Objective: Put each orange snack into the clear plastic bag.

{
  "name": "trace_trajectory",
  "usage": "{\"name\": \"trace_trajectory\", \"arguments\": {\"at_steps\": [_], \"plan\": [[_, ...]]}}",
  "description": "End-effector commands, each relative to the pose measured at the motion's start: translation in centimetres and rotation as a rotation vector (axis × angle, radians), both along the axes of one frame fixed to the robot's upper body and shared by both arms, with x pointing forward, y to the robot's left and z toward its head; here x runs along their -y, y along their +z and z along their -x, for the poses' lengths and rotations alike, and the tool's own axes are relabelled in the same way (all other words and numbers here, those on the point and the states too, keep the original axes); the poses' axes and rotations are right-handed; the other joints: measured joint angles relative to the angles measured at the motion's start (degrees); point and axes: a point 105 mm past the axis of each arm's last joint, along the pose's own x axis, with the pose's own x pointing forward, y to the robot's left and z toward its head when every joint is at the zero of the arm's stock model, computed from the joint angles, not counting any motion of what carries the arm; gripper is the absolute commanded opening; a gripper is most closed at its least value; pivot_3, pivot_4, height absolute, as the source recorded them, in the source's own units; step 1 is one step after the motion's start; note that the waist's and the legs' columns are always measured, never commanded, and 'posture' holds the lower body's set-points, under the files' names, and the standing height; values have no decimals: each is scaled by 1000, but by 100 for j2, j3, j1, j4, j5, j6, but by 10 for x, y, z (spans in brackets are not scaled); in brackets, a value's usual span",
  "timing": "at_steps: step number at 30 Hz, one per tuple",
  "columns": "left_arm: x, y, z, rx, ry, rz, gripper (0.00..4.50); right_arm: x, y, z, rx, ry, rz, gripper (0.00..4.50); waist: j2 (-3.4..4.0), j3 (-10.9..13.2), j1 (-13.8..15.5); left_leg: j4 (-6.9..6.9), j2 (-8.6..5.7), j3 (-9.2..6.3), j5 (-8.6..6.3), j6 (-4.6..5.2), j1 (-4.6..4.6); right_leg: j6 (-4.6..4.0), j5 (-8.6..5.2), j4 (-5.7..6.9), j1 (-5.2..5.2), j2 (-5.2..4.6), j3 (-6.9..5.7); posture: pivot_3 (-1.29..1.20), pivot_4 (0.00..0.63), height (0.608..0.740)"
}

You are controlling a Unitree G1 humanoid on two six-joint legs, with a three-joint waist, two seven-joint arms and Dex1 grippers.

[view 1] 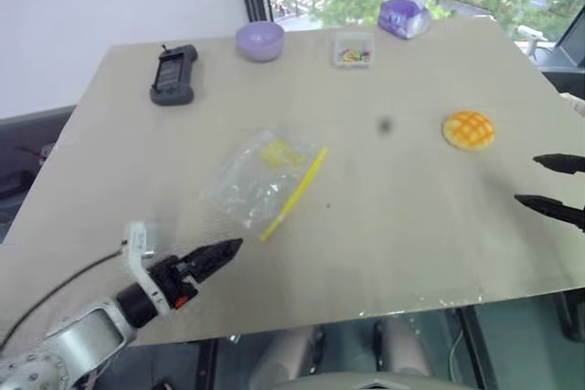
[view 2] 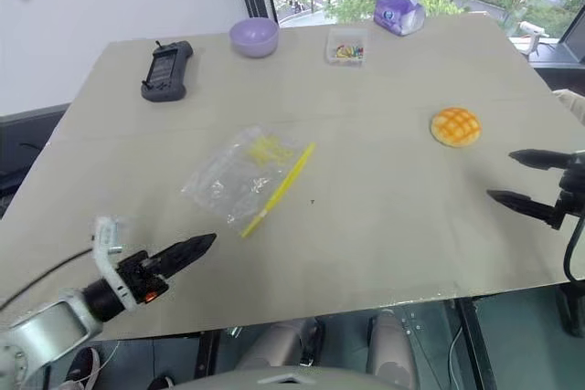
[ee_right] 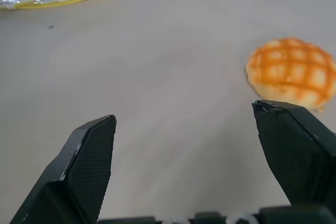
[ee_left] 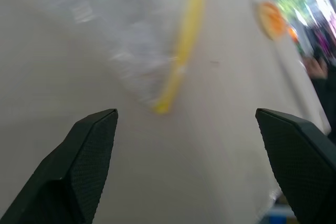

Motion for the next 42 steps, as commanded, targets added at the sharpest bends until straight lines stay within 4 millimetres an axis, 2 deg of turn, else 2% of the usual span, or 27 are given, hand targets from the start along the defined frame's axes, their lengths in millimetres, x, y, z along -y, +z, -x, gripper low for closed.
{"name": "trace_trajectory", "arguments": {"at_steps": [1, 3, 6, 10, 13, 20, 21, 25, 28, 31, 33, 35, 39, 42], "plan": [[14, -14, -22, -52, 25, -16, 4451, -3, 14, -3, 51, 14, 6, 4500, 12, -13, 48, 1, 0, -1, 1, -1, 6, 0, 0, -1, 8, 1, -2, 0, 150, 736], [27, -21, -42, -59, 37, 0, 4451, -3, 14, -4, 53, 17, 8, 4500, 26, -26, 96, 2, -3, 3, 2, -2, 10, 3, 2, 0, 9, 2, 2, 0, 150, 736], [42, -32, -60, -76, 30, -30, 4451, -5, 14, -6, 55, 23, 11, 4500, 45, -50, 114, 2, -3, 1, 2, -3, 10, 3, 3, 5, 8, 1, 0, 0, 150, 736], [51, -37, -84, -90, 77, -25, 4451, -6, 16, -7, 65, 21, 11, 4500, 81, -101, 140, 1, -5, 4, 2, -2, 11, 4, 3, -1, 10, 0, 3, 0, 150, 736], [49, -33, -93, -69, 94, -32, 3546, -6, 15, -6, 66, 17, 9, 4500, 84, -108, 130, 1, -1, 4, 3, -2, 13, 5, 3, 3, 9, 0, 4, 0, 150, 736], [45, -18, -94, 25, 47, -111, 187, -7, 7, -5, 59, 6, 15, 4500, 76, -104, 108, 1, -4, 5, 2, -1, 9, 5, 3, 0, 6, 5, 9, 0, 150, 736], [44, -15, -92, 44, 42, -103, 47, -9, 7, -5, 61, 10, 10, 4500, 68, -99, 102, 0, -3, 5, 2, -1, 9, 5, 3, -1, 4, 6, 8, 0, 150, 736], [46, 3, -85, 90, -12, -13, 47, -22, 8, -13, 90, 24, 1, 4500, 55, -91, 90, -3, -3, 4, 0, 2, 0, 5, 3, -10, -4, 6, 9, 0, 150, 736], [55, 23, -76, 93, -97, 122, 47, -46, 5, -26, 123, 32, -20, 4500, 20, -70, 58, -4, 2, 3, 0, 2, -3, 5, 3, -7, -12, 6, 11, 0, 150, 736], [63, 52, -71, 141, -169, 236, 47, -77, -14, -44, 216, 41, 124, 4500, -10, -52, 35, -3, 8, 0, 1, 0, -3, 5, 3, 3, -16, 6, 10, 0, 150, 736], [71, 69, -68, 159, -226, 279, 47, -88, -32, -55, 242, 47, 297, 4500, -11, -52, 35, -3, 5, 0, 1, -1, -5, 5, 3, 3, -19, 10, 9, 0, 150, 736], [83, 86, -62, 175, -298, 308, 47, -105, -42, -68, 347, 87, 463, 4500, -15, -49, 19, -2, -3, 0, 2, -1, -8, 5, 3, 3, -23, 10, 10, 0, 150, 736], [93, 101, -64, 160, -324, 379, 47, -139, -44, -80, 530, 203, 527, 4500, -19, -46, -19, -3, -4, 1, 2, -2, -9, 5, 3, 2, -25, 12, 11, 0, 150, 736], [97, 102, -67, 151, -334, 396, 47, -159, -45, -86, 631, 263, 572, 4500, -24, -43, -61, -3, -2, 2, 3, -3, -8, 5, 3, 3, -26, 18, 12, 0, 150, 736]]}}
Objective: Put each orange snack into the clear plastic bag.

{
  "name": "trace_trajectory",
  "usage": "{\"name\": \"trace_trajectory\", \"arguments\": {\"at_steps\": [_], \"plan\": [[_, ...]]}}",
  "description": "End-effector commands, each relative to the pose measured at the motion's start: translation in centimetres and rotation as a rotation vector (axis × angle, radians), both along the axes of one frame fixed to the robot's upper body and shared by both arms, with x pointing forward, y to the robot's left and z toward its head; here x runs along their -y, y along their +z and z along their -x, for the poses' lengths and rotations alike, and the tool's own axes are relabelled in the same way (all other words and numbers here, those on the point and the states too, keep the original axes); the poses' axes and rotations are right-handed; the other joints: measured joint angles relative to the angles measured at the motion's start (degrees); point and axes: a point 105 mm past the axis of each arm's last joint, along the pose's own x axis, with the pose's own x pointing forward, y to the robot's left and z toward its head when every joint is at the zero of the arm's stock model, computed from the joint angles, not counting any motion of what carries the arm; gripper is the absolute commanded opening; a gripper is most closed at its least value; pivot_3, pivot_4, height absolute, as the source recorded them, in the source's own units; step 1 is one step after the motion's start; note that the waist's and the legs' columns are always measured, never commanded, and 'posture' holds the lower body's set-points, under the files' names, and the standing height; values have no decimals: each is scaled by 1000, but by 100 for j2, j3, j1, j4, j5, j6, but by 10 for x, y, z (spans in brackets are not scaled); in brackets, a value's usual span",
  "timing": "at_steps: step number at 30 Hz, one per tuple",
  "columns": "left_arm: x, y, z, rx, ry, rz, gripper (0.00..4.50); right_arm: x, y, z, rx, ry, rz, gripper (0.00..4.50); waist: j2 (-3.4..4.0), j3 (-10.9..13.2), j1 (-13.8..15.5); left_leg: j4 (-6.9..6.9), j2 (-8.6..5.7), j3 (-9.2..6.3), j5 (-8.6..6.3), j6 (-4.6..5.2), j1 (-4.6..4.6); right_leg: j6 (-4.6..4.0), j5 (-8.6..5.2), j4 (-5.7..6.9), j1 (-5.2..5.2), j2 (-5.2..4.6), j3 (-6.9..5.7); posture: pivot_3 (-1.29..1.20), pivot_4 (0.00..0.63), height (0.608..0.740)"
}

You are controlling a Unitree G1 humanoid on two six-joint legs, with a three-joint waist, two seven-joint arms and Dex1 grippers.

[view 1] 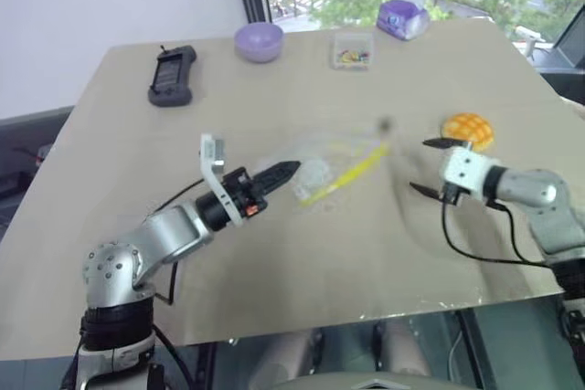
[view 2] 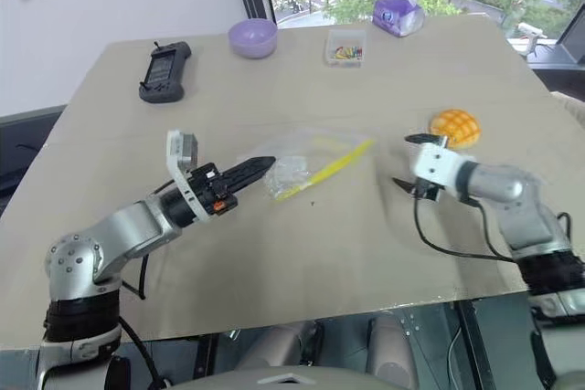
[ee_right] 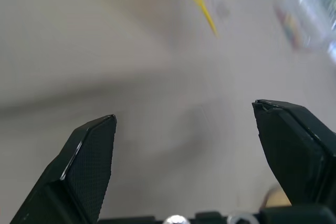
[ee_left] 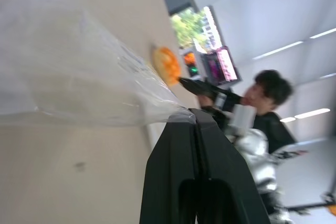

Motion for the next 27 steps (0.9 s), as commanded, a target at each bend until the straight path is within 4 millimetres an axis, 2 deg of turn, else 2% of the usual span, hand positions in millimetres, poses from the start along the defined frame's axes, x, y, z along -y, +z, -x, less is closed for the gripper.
{"name": "trace_trajectory", "arguments": {"at_steps": [1, 3, 6, 8, 10, 13, 17, 20, 23, 27], "plan": [[5, 8, 2, 14, -31, 18, 47, -21, 10, -9, 153, 70, 43, 4500, -5, 3, -16, 0, 0, 1, 0, 0, 1, 0, 0, 0, 0, 3, 0, 0, 150, 736], [7, 4, 5, 4, -44, -3, 47, -30, 18, -16, 201, 69, 3, 4500, -8, 5, -19, 0, 1, 1, 1, -2, 3, 0, 0, 0, 0, 9, 2, 0, 150, 736], [5, 0, 4, -14, -38, -15, 47, -44, 25, -15, 207, 135, -40, 4500, -13, 8, -37, -2, 4, 7, 3, -5, 7, -1, 0, 5, -2, 16, 14, 0, 150, 736], [6, -2, 4, -22, -45, -26, 0, -51, 31, -17, 218, 153, -80, 3979, -15, 9, -35, -2, 7, 5, 3, -5, 8, -1, 0, 4, -1, 21, 14, 0, 150, 736], [6, -4, 6, -27, -54, -39, 0, -55, 33, -18, 223, 168, -87, 3363, -15, 9, -31, -3, 8, 4, 3, -6, 8, -2, 0, 3, -1, 24, 15, 0, 150, 736], [5, -7, 8, -30, -59, -57, 0, -59, 30, -16, 208, 189, -87, 1818, -15, 10, -19, -3, 7, 4, 3, -6, 7, -2, 0, 2, -2, 24, 16, 0, 150, 736], [-1, -7, 5, -37, -14, -72, 0, -58, 29, -14, 201, 191, -92, 69, -15, 10, -22, -4, 8, 4, 3, -6, 7, -2, 0, 3, -4, 28, 19, 0, 150, 736], [-4, -8, 2, -16, 22, -104, 0, -57, 28, -14, 195, 189, -96, 69, -15, 10, -28, -4, 9, 4, 3, -7, 8, -3, 0, 5, -4, 30, 20, 0, 150, 736], [-6, -7, -1, 67, 66, -209, 0, -56, 28, -15, 186, 185, -93, 69, -16, 10, -38, -4, 9, 7, 3, -8, 9, -3, 0, 4, -5, 30, 25, 0, 150, 736], [-8, -4, 2, 207, 80, -334, 1147, -58, 27, -13, 152, 197, -104, 0, -18, 11, -42, -9, 10, 9, 3, -8, 8, -3, 0, 3, -7, 31, 27, 0, 150, 736]]}}
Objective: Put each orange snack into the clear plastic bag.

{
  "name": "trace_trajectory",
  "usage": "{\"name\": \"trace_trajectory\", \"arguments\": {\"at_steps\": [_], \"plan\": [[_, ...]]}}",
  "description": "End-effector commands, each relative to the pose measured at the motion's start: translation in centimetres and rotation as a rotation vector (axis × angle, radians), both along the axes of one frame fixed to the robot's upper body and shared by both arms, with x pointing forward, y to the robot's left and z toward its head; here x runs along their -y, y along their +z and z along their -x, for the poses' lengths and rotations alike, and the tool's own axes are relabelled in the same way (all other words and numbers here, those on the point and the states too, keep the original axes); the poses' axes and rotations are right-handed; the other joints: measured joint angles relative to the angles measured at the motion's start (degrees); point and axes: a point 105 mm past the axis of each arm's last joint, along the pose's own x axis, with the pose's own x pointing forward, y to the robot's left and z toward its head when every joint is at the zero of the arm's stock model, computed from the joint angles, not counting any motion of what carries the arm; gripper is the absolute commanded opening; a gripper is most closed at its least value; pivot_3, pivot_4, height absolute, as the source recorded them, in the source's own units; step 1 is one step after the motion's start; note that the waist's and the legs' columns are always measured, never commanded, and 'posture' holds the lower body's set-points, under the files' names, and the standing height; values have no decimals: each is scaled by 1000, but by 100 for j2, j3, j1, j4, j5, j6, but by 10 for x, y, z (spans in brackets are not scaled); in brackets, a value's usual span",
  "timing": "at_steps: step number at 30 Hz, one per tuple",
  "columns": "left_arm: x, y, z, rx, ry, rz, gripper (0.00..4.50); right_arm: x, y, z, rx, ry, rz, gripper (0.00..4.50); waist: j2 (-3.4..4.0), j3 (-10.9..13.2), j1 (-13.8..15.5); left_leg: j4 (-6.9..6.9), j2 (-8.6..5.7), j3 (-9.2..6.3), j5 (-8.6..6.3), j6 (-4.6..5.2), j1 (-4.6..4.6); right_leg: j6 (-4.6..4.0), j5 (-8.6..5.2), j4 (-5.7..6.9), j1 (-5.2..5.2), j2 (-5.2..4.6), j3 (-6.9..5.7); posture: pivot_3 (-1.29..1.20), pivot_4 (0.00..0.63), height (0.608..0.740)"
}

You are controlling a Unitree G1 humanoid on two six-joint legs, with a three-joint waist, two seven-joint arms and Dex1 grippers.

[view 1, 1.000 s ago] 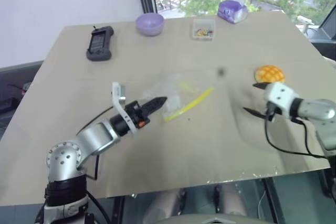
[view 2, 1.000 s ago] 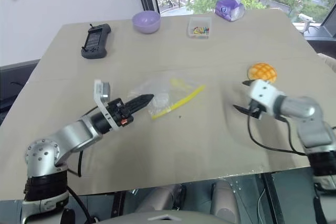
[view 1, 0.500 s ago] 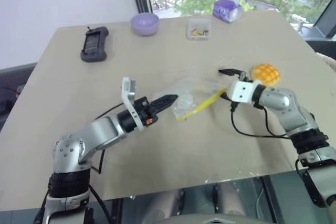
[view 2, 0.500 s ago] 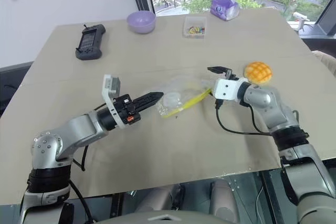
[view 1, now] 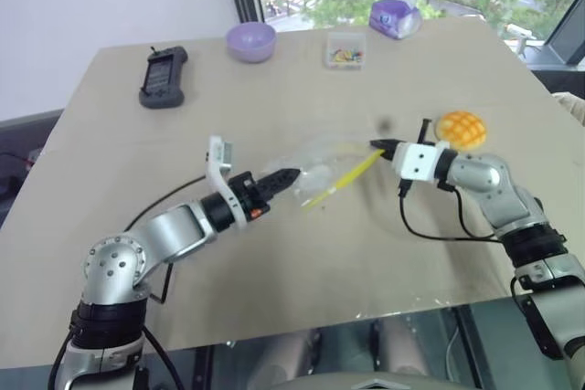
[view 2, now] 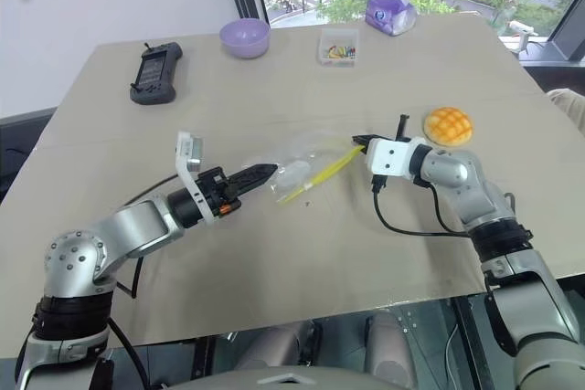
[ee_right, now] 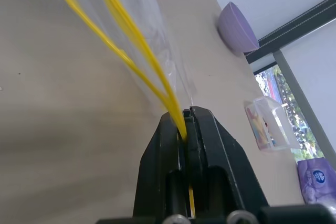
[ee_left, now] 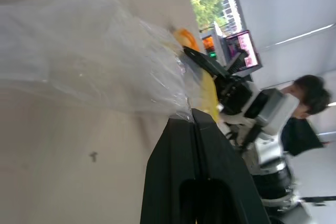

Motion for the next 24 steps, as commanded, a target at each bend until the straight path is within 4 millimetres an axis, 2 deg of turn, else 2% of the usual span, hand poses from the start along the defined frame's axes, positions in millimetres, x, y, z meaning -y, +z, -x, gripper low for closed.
{"name": "trace_trajectory", "arguments": {"at_steps": [1, 2, 5, 9, 13, 16, 19, 24], "plan": [[-2, 10, 7, 219, -7, -210, 1662, -2, 11, 3, -3, 23, -34, 0, -2, 2, -13, -1, 1, 1, 0, 0, -1, 0, 0, -1, -1, 0, 1, 0, 150, 736], [-5, 8, 7, 311, 5, -343, 2043, -2, 11, 3, -11, 23, -38, 0, -2, 2, -20, -4, 2, 2, 0, 0, -1, 0, 0, -3, -2, 1, 3, 0, 150, 736], [-14, 2, 13, 537, -11, -651, 2043, -2, 14, 3, -20, 23, -43, 0, -1, 4, -57, -10, 7, 7, -1, -1, -2, -2, 0, -11, -3, 3, 6, 0, 150, 736], [-20, -22, 37, 778, -203, -978, 2043, -3, 15, 2, -32, 16, -55, 0, 1, 6, -107, -47, 16, 32, -1, 0, 3, -5, 2, -28, -13, 10, 31, 0, 150, 736], [-21, -27, 34, 1130, -259, -1218, 2043, -7, 16, 0, -39, 19, -64, 0, 0, 9, -65, -75, 36, 43, 0, -1, 4, -21, 13, -51, -23, 21, 32, 0, 150, 736], [-18, -25, 24, 1251, -226, -1273, 2043, -11, 15, 0, -43, 26, -65, 0, 1, 9, -42, -89, 50, 43, 2, -5, 2, -34, 23, -75, -23, 32, 23, 0, 150, 736], [-1, -18, 16, 1354, -206, -1248, 2043, -16, 18, 0, -40, 34, -72, 0, -4, 14, -38, -92, 52, 41, 2, -4, -4, -30, 28, -87, -25, 35, 19, 0, 150, 736], [21, -23, 18, 1430, -272, -1200, 2043, -18, 19, 0, -40, 33, -81, 0, -5, 15, -102, -94, 52, 42, 2, -3, -22, -28, 30, -93, -42, 33, 19, 0, 150, 736]]}}
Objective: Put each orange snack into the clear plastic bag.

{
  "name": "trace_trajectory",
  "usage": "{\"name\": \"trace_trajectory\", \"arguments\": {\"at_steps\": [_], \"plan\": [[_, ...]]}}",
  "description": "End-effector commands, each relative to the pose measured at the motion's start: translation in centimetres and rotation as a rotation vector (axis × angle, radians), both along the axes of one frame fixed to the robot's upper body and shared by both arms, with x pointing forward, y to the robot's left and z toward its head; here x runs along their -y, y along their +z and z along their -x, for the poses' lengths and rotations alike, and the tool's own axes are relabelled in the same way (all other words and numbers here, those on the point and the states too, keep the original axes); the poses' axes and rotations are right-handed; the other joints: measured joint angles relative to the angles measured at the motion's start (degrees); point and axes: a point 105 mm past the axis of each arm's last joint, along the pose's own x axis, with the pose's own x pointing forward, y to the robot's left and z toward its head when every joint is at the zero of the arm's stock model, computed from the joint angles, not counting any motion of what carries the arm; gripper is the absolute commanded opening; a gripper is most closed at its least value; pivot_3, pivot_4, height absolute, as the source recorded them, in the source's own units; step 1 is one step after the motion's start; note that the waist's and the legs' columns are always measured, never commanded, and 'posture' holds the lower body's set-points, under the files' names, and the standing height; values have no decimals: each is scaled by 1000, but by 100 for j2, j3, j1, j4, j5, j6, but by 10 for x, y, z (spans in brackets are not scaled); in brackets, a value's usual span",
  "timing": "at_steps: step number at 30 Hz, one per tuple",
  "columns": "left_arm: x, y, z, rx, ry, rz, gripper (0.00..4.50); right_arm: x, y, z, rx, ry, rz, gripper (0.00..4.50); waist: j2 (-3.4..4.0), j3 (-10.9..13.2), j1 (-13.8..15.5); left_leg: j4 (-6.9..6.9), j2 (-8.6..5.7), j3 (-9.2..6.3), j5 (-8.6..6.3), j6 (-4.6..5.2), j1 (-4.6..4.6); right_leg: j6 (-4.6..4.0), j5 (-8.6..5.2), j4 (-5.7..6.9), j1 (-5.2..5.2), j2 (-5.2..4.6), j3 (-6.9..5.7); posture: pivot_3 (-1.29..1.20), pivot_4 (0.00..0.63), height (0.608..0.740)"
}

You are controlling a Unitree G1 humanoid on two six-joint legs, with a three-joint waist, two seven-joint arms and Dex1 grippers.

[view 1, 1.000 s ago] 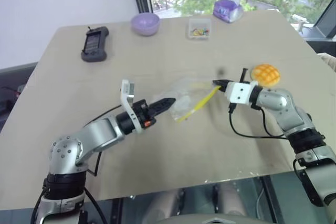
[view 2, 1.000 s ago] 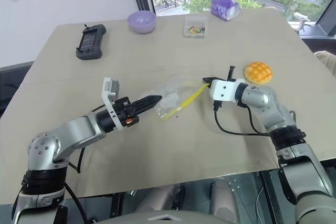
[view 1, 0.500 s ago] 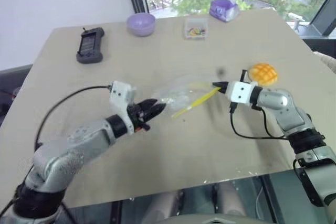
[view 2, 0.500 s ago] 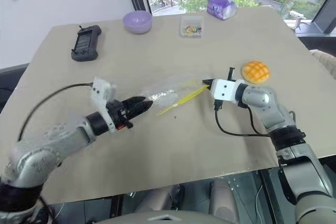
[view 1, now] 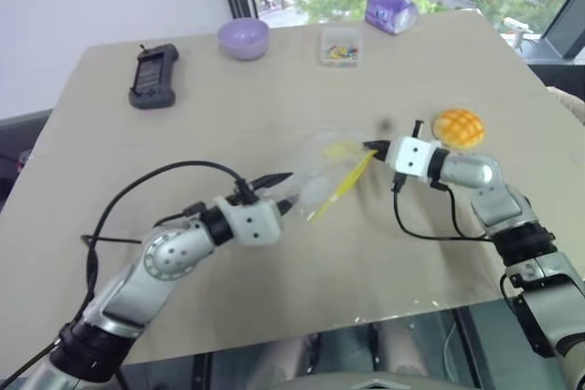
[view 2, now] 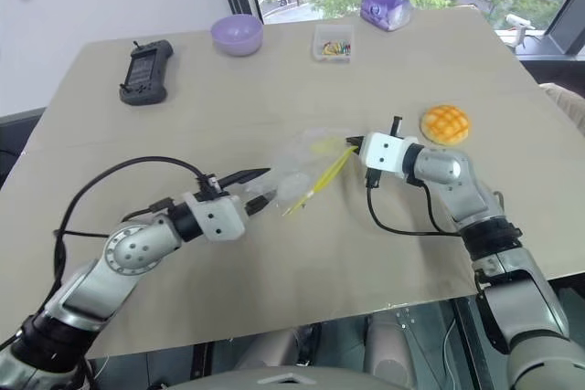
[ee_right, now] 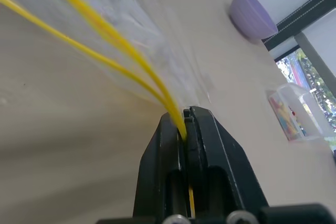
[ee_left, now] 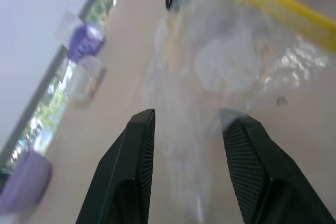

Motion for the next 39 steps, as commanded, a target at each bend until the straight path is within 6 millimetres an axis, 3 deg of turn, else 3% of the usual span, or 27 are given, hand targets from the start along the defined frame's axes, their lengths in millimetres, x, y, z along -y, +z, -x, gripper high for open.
{"name": "trace_trajectory", "arguments": {"at_steps": [1, 7, 16, 24, 31, 39], "plan": [[15, -3, 5, 3, -74, -2, 2043, -4, 18, 1, 51, 14, -26, 0, 0, 0, -37, -1, 0, 1, 0, 0, 0, 0, 0, 1, -1, 0, 0, 0, 150, 736], [25, -6, 13, -62, -130, 18, 2043, -3, 25, -3, 63, -2, -28, 0, 0, 0, -53, 3, 10, 6, 1, 0, 0, 1, 1, 16, -8, 9, 4, 0, 150, 736], [34, 17, 15, -95, -129, 161, 2043, -4, 19, -12, 46, -64, -2, 0, -1, 0, -50, 7, 17, 20, 1, -1, -1, 1, 2, 21, -14, 15, 17, 0, 150, 736], [18, 25, 13, -128, -8, 210, 2043, -3, 7, -10, -36, -187, 34, 0, -1, 0, -42, 7, 27, 27, 0, -2, -1, -1, 3, 27, -21, 25, 24, 0, 150, 736], [3, 9, 7, -137, 105, 137, 2043, -11, 13, -4, -35, -227, 27, 0, -1, 0, -44, 9, 27, 32, 0, -2, 0, -3, 4, 32, -22, 26, 27, 0, 150, 736], [-3, 3, 4, -117, 170, 132, 2043, -29, 12, 7, -71, -299, 18, 0, -1, 0, -42, 9, 28, 32, 0, -3, -1, -3, 5, 33, -24, 25, 28, 0, 150, 736]]}}
